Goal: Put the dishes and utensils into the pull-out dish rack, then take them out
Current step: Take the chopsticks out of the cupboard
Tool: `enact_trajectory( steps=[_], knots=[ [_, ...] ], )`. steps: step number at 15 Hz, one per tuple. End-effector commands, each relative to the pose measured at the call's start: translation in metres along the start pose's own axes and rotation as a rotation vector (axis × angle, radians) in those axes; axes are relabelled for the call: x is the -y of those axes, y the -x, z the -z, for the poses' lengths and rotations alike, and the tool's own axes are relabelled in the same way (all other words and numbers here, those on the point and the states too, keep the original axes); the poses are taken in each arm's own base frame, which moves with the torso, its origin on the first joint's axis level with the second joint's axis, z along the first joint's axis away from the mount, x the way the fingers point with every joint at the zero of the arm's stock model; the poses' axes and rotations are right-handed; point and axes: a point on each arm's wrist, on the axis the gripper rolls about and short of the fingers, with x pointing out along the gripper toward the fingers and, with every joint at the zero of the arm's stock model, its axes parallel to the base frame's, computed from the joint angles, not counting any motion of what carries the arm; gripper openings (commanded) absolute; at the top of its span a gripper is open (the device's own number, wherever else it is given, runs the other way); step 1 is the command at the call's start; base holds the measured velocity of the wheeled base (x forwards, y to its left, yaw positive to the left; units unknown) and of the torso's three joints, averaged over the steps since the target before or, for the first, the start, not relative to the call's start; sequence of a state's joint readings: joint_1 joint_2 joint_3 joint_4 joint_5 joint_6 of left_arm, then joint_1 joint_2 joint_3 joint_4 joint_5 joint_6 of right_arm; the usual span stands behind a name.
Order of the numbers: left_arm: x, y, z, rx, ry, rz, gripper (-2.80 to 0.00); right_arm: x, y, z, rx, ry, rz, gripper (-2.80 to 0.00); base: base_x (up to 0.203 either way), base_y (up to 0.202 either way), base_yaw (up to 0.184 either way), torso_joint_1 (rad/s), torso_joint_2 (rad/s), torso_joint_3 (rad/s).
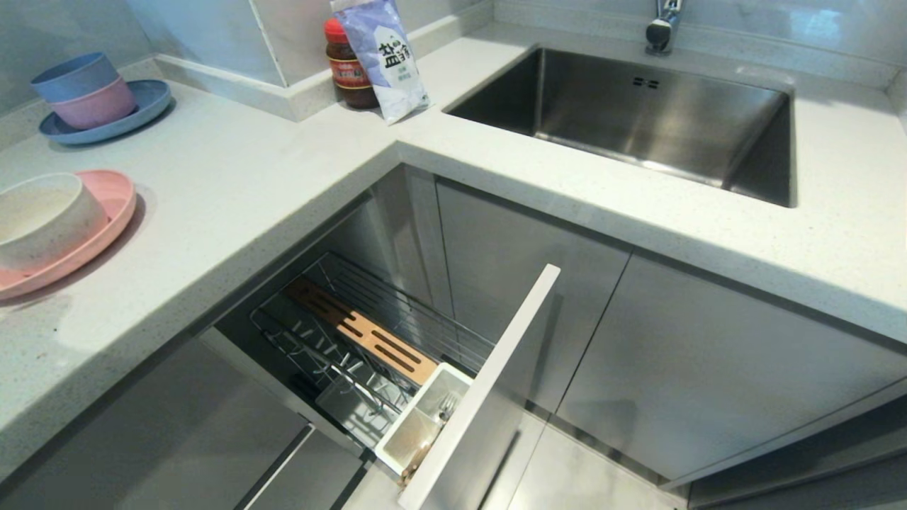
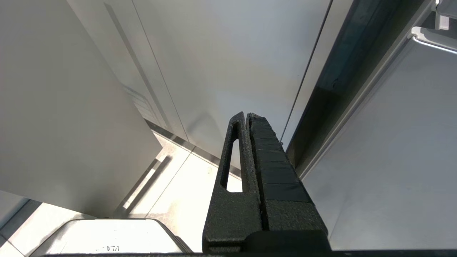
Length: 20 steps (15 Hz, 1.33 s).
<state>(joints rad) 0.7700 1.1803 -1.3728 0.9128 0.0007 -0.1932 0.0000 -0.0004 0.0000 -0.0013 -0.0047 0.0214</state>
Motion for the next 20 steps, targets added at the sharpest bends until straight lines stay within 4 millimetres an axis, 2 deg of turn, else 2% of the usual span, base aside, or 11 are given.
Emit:
enact_trajectory(
  steps=[1,5,10,20],
  knots=[
    [0.005,-0.021,-0.012,-0.116,0.003,0.061,-2.80,0.000,0.000,0.000,0.001,0.000,0.000,-2.80,0.000,0.000,0.000,0.000,0.00,0.000],
    [0.017,-0.031,-0.019,-0.190,-0.032,0.170,-2.80,0.000,0.000,0.000,0.001,0.000,0.000,-2.80,0.000,0.000,0.000,0.000,0.00,0.000],
    [0.032,-0.032,-0.017,-0.212,-0.090,0.261,-2.80,0.000,0.000,0.000,0.001,0.000,0.000,-2.80,0.000,0.000,0.000,0.000,0.00,0.000],
    [0.037,-0.038,-0.024,-0.163,-0.101,0.282,-2.80,0.000,0.000,0.000,0.001,0.000,0.000,-2.80,0.000,0.000,0.000,0.000,0.00,0.000]
  ],
)
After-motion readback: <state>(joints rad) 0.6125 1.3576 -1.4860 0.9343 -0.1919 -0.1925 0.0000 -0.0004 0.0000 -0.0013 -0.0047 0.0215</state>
